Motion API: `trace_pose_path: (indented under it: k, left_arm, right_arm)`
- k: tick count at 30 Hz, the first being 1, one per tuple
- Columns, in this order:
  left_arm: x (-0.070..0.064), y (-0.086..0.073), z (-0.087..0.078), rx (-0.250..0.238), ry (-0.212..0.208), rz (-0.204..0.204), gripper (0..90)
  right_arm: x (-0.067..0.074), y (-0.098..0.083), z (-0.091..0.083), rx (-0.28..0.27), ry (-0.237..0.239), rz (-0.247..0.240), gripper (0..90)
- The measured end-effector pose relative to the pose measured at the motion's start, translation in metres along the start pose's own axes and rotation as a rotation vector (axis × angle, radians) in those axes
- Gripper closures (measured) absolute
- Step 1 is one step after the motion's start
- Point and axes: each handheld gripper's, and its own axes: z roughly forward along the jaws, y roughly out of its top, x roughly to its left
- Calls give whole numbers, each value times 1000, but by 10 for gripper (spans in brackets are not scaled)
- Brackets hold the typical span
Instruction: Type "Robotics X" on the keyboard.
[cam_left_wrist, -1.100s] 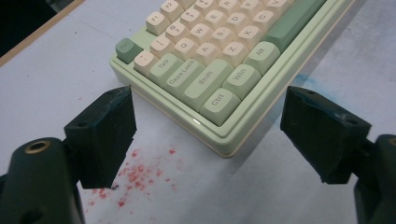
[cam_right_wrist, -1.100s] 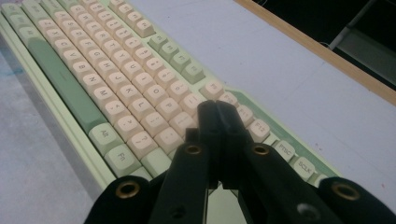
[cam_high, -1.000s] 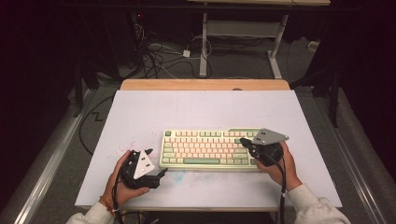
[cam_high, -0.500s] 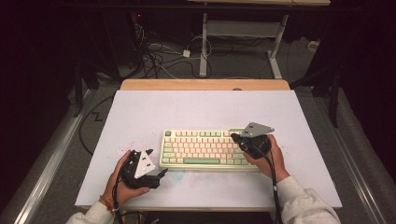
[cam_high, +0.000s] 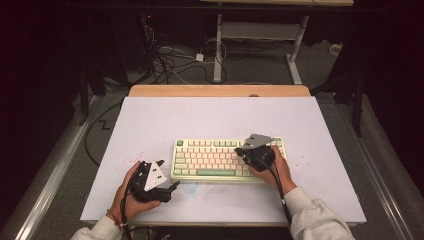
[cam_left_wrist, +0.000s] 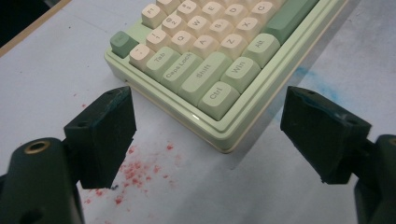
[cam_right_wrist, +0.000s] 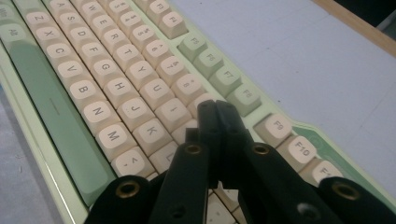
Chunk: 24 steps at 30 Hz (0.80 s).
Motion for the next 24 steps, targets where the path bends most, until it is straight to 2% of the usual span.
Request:
trace_pose_path:
  k: [12,17,24]
  left_arm:
    - [0,-1,0,7,-7,2,169]
    - [-1,-1,1,13,-10,5,169]
    - [-1,0,2,13,-11,5,169]
  right_arm:
    - [7,2,11,23,9,-14,900]
    - [9,3,12,56,11,-27,900]
    - [7,2,-2,-8,18,1,900]
